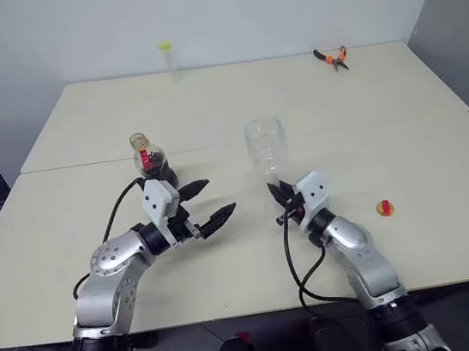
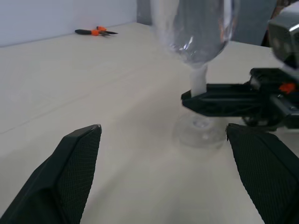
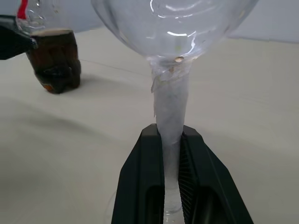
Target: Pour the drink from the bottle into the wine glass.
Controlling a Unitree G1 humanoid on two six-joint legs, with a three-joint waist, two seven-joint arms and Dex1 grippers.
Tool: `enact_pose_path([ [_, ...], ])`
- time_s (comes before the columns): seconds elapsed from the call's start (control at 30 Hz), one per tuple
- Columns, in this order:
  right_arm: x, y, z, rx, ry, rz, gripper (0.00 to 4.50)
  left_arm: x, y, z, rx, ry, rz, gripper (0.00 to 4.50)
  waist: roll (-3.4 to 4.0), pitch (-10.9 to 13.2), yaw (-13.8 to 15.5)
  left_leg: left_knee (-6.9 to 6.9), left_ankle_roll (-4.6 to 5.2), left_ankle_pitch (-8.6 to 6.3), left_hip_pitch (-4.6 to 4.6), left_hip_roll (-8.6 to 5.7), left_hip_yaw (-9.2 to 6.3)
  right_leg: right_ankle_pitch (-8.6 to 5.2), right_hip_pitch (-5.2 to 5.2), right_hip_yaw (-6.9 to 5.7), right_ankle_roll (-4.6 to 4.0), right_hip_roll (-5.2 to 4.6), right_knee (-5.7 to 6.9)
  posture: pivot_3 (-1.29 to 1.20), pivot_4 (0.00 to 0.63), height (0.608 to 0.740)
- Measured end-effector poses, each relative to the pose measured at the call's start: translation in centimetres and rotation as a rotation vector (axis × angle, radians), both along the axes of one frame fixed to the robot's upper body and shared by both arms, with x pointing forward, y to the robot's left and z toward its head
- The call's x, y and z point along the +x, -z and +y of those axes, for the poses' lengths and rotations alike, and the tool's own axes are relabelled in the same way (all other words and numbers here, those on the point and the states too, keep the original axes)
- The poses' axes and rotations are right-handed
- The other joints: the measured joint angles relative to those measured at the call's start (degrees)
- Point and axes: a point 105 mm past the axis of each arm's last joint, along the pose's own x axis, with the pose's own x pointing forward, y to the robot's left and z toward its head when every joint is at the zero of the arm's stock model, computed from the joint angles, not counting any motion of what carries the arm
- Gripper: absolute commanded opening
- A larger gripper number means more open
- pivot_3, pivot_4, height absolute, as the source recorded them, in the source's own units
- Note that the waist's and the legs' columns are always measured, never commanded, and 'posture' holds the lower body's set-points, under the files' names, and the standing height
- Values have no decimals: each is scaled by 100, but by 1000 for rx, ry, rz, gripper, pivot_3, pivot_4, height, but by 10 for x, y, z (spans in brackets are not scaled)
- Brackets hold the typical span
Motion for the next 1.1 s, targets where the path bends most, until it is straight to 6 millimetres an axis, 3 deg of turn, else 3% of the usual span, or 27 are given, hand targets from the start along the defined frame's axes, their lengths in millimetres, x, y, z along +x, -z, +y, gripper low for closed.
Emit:
enact_pose_path([
  [0.3, 12, 10, -3, 18, -22, -55, 135, -2, -21, 5, -3, 42, -5, 4500, 2, 2, -3, 0, -12, 7, 0, 1, 1, 0, 0, 1, 0, 2, 1, 0, 150, 740],
  [0.4, 14, 11, -6, 11, -44, -58, 135, 0, -38, 9, -3, 54, -31, 4500, 2, 2, -12, 0, -8, 5, 2, 1, 0, 0, 1, 0, 0, 3, 2, 0, 150, 740],
  [0.57, 14, 19, -11, 3, -68, -23, 1733, -1, -52, 7, -4, 83, -58, 4500, 3, 2, -26, 1, -13, 7, 3, 1, 2, 0, 2, 2, 0, 3, 1, 0, 150, 740],
  [0.8, 16, 23, -14, -38, -56, -14, 4347, -2, -69, 0, -8, 134, -92, 4500, 3, 2, -29, 1, -17, 10, 3, 1, 2, 0, 2, 3, 0, 3, 2, 0, 150, 740],
  [1.1, 18, 25, -15, -112, -48, -24, 4480, -6, -80, -10, -5, 190, -119, 4500, 1, 1, -32, 3, -18, 10, 6, 0, 1, 0, 7, 2, 0, 5, 2, 0, 150, 740],
])
